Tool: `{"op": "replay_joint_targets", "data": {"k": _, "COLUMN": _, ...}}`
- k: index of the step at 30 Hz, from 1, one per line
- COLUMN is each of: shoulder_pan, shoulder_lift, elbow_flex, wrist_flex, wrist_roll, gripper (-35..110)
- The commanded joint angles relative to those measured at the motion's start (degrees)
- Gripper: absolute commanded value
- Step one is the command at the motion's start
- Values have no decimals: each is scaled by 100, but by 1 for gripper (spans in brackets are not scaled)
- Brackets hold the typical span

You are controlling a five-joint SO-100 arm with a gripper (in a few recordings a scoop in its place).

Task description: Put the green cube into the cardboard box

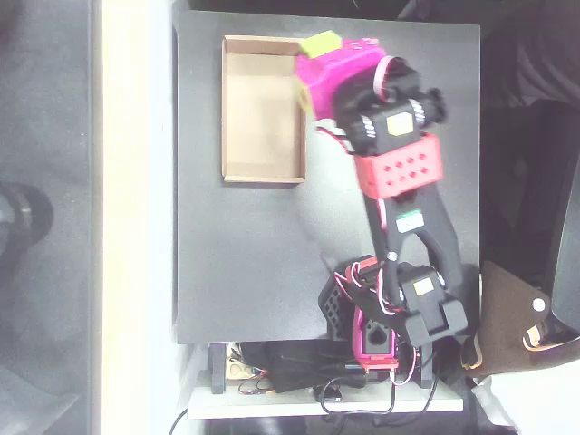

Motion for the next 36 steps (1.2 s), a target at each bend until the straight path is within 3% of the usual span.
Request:
{"op": "replay_joint_targets", "data": {"k": 1, "shoulder_pan": -308, "shoulder_lift": -237, "elbow_flex": -97, "wrist_flex": -9, "wrist_roll": 0, "gripper": 4}}
{"op": "replay_joint_targets", "data": {"k": 15, "shoulder_pan": -809, "shoulder_lift": -1828, "elbow_flex": -70, "wrist_flex": -738, "wrist_roll": 44, "gripper": 4}}
{"op": "replay_joint_targets", "data": {"k": 36, "shoulder_pan": -817, "shoulder_lift": -2927, "elbow_flex": -97, "wrist_flex": -756, "wrist_roll": 9, "gripper": 5}}
